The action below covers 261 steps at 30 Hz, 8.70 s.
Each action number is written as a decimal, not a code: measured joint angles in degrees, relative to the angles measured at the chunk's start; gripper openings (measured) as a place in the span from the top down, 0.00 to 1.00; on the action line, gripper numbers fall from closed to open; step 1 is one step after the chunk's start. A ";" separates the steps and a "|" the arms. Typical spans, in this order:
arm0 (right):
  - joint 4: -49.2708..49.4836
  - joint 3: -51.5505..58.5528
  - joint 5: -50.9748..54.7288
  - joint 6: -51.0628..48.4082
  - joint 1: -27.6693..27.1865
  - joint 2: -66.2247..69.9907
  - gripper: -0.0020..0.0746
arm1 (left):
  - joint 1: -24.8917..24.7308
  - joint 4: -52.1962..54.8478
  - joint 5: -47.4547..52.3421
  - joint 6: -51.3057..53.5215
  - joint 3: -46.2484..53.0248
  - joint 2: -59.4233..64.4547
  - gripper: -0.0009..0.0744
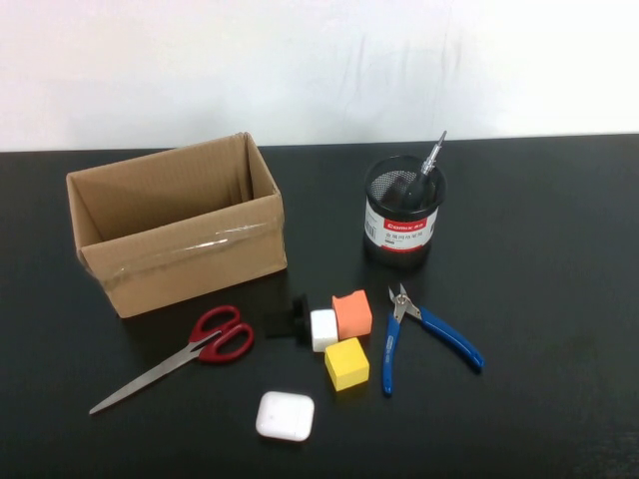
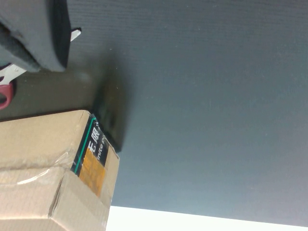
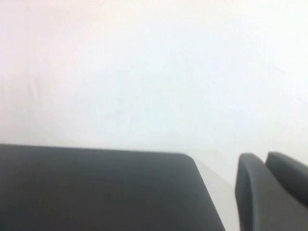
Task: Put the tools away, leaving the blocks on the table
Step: Pick up the pliers from the table, then place the Pliers into the box, then pick up the scissors from the table
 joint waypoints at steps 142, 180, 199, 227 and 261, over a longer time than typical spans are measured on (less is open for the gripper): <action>13.32 -63.72 27.70 -1.71 34.00 100.53 0.89 | 0.00 0.00 0.00 0.00 0.00 0.00 0.99; 27.13 -78.88 3.58 -18.37 45.72 92.21 0.90 | 0.00 0.00 0.00 0.00 0.00 0.00 0.99; 27.80 -82.96 -9.28 -21.13 50.00 109.84 0.90 | 0.00 0.00 0.00 0.00 0.00 0.00 0.99; 18.99 -82.99 7.62 -23.35 51.04 99.98 0.72 | 0.00 0.00 0.00 0.00 0.00 0.00 0.99; -16.65 -53.06 41.12 8.95 52.32 44.91 0.98 | 0.00 0.00 0.00 0.00 0.00 0.00 0.99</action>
